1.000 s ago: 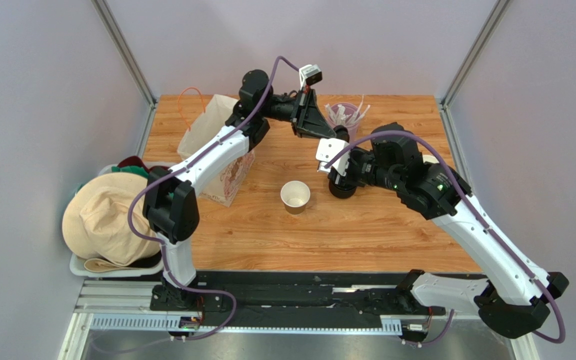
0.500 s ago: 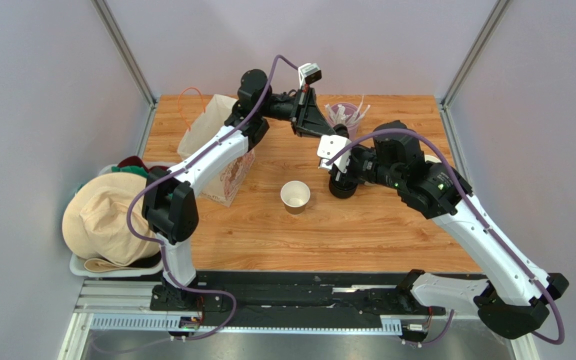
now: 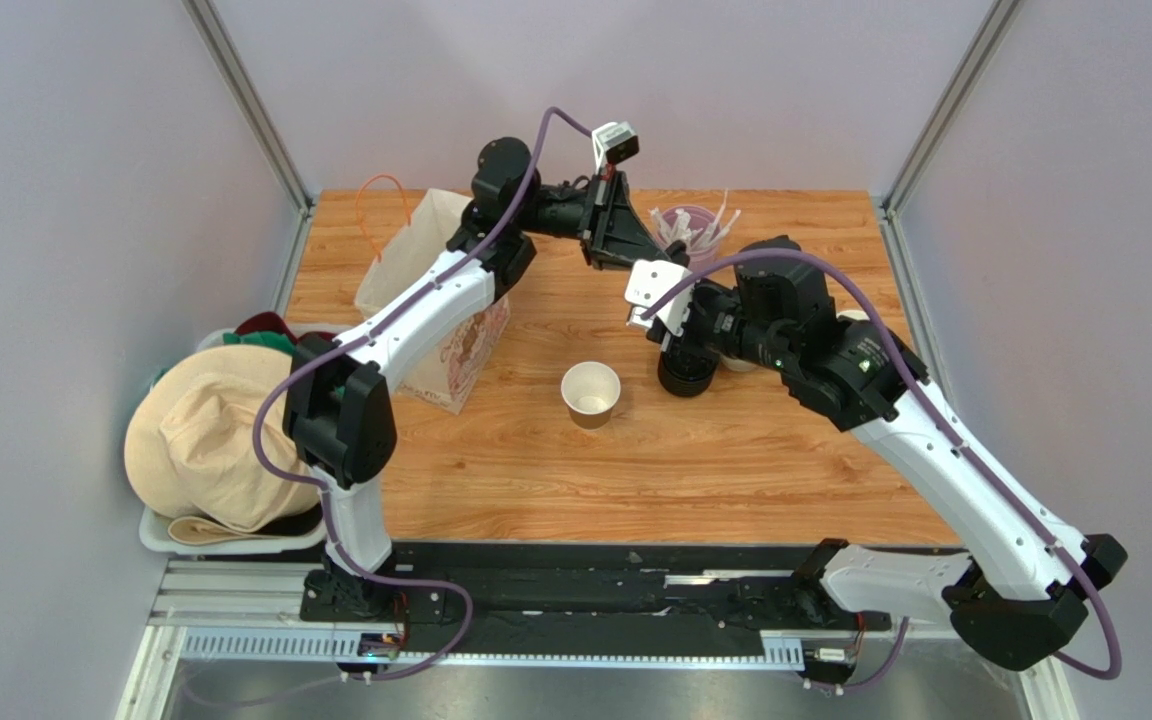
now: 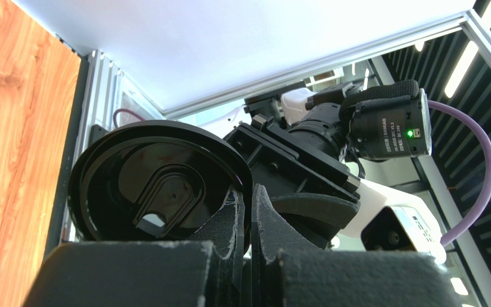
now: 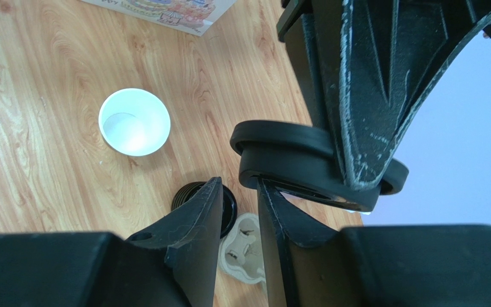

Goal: Pack the takeout coffee

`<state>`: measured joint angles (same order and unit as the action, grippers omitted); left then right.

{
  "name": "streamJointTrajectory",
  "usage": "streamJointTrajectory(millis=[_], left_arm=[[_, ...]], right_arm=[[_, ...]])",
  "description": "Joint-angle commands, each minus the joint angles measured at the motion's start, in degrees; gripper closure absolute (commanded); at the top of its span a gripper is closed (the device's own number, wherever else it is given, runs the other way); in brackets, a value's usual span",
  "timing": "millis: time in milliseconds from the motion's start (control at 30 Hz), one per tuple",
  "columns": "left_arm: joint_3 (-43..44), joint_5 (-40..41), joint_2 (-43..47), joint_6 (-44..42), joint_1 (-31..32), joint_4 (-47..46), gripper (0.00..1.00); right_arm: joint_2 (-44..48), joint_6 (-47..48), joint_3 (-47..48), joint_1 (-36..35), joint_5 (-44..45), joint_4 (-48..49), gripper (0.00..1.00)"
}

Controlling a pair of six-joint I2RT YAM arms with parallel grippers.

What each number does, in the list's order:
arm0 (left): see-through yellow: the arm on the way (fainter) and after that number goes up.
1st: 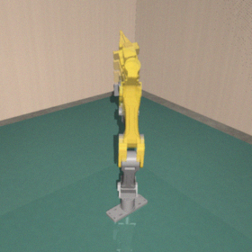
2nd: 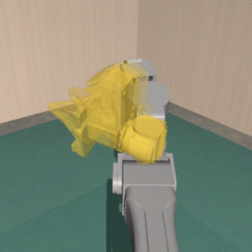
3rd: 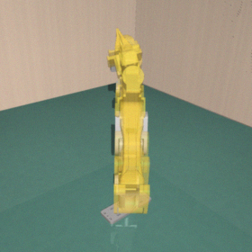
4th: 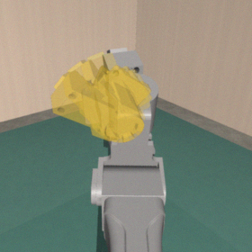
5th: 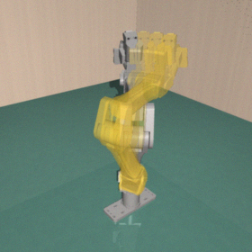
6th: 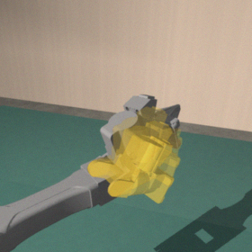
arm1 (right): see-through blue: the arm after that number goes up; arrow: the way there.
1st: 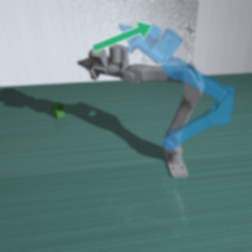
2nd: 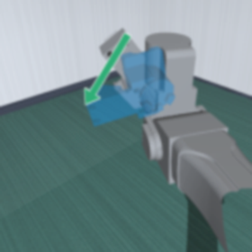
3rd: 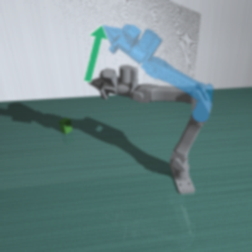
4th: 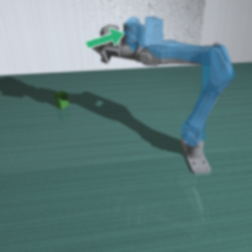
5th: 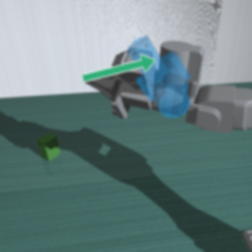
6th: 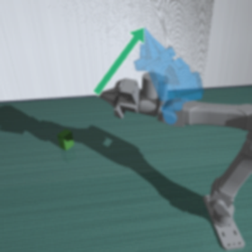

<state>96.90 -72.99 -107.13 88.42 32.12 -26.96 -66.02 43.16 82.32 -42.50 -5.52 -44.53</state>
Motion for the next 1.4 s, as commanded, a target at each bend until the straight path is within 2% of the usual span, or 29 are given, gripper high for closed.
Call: streamJointTrajectory(millis=[0,100,133,233,333,433,467,533,600,633,667,733,767,900,933,967,1033,1067,1167,1367], left_arm=[[0.48,0.04,2.89,2.1,-0.12,-3.54,1.0],[1.27,0.39,3.59,1.41,-1.44,-2.93,1.0],[1.45,0.39,3.77,0.97,-1.71,-2.31,1.0],[1.18,-0.13,4.3,-1.05,-1.97,-0.73,1.0],[1.71,-0.84,4.21,-2.55,-2.06,0.24,1.0],[4.16,-2.76,4.39,-4.31,-2.41,0.33,1.0],[4.95,-3.73,4.47,-4.83,-2.5,-0.11,1.0],[6.98,-6.71,4.74,-4.93,-2.85,-1.68,1.0],[9.6,-10.74,5.26,-5.63,-2.94,-2.83,1.0],[10.32,-11.9,5.35,-5.98,-2.94,-3.1,1.0],[10.85,-12.96,5.7,-6.15,-2.94,-3.36,1.0],[11.55,-15.77,6.67,-6.68,-2.94,-3.89,1.0],[11.38,-16.39,7.11,-6.68,-2.94,-3.98,1.0],[9.63,-17.44,9.65,-7.74,-2.94,-3.89,1.0],[9.19,-17.45,10.01,-8.35,-2.85,-3.72,1.0],[8.83,-17.36,10.27,-8.61,-2.85,-3.45,1.0],[8.04,-17.97,10.8,-9.66,-2.41,-3.1,1.0],[7.86,-19.11,11.06,-10.37,-1.54,-2.4,1.0],[7.16,-22.53,11.59,-13.54,1.61,1.03,1.0],[4.8,-27.2,12.64,-14.06,7.52,2.35,1.0]], right_arm=[[-0.25,-1.32,2.21,0.14,2.62,3.68,0.66],[0.1,-1.49,5.12,0.05,5.42,-0.18,0.58],[0.8,-1.5,6.08,0.22,7.17,-0.55,0.52],[1.77,-1.32,7.14,0.58,10.18,-1.08,0.49],[2.91,-3.07,7.41,2.06,6.94,-2.04,0.46],[3.53,-7.2,8.82,9.24,-3.86,-3.98,0.38],[3.62,-8.08,9.08,10.84,-9.45,-4.85,0.37],[3.36,-10.01,9.26,16.27,-15.11,-5.21,0.35],[2.65,-12.29,9.61,20.77,-24.94,-5.39,0.33],[1.61,-13.0,9.96,25.4,-28.98,-5.39,0.3],[1.07,-13.62,10.31,27.62,-37.03,-5.3,0.28],[-0.42,-15.63,10.4,33.5,-45.5,-4.78,0.19],[-0.77,-16.34,9.97,34.67,-51.98,-3.03,0.16],[-2.36,-17.66,7.07,36.7,-61.87,0.31,0.08],[-2.45,-21.41,5.67,36.79,-63.29,2.33,0.06],[-2.45,-23.71,4.35,36.79,-67.39,8.61,0.03],[-3.15,-27.49,0.14,36.44,-75.29,15.32,0.02],[-3.59,-28.9,-0.23,36.0,-76.56,19.18,0.02],[-5.26,-28.05,0.38,32.93,-73.24,18.87,0.02],[-5.88,-27.69,3.28,32.31,-74.82,18.08,0.03]])
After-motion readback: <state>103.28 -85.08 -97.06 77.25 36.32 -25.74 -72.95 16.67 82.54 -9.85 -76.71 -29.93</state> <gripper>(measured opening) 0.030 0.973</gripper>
